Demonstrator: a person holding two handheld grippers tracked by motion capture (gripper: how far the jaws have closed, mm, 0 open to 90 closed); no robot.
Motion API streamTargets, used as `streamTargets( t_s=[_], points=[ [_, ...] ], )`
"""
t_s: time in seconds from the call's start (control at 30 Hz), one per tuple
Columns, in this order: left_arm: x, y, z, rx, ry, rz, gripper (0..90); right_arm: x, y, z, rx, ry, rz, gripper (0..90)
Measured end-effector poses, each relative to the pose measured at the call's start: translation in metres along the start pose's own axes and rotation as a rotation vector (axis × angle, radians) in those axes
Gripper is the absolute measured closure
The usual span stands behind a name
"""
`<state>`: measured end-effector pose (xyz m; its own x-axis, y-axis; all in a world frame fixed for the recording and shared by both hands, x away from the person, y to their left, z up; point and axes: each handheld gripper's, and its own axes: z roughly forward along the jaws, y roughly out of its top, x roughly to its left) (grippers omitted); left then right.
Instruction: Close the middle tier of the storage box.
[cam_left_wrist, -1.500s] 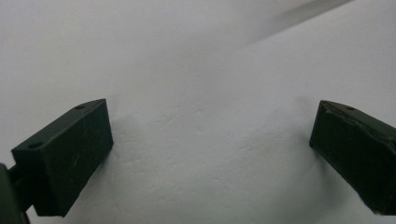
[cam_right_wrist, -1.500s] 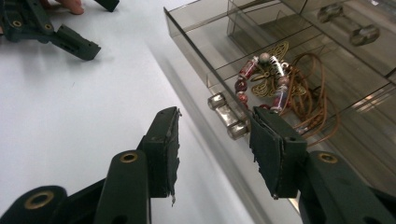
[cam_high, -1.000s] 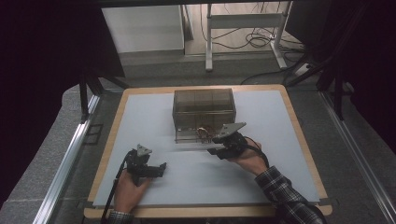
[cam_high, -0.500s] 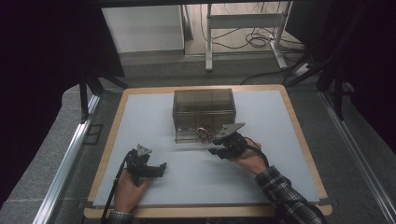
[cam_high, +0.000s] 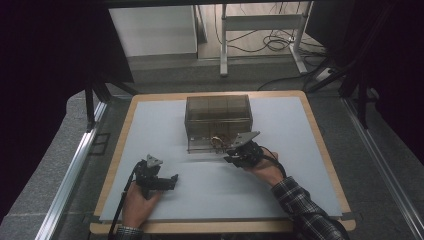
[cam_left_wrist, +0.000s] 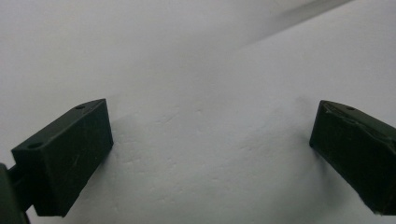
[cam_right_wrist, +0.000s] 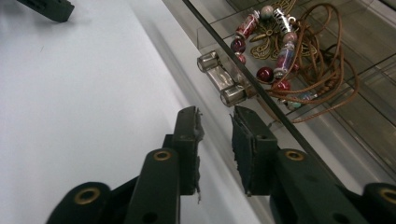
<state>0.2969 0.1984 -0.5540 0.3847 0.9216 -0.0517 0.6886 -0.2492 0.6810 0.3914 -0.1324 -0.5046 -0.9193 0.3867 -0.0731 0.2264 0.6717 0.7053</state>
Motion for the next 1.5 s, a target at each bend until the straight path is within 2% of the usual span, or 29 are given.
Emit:
streamTargets(
  t_s=[0.63,1.5],
  points=[
    [0.0,0.0,0.0,0.0,0.0,0.0,0.0,-0.0031,0.002,0.004,0.0,-0.027,0.007,80.4],
    [0.0,0.0,0.0,0.0,0.0,0.0,0.0,-0.0101,0.0059,0.0064,-0.022,-0.038,0.027,81.0]
  ],
)
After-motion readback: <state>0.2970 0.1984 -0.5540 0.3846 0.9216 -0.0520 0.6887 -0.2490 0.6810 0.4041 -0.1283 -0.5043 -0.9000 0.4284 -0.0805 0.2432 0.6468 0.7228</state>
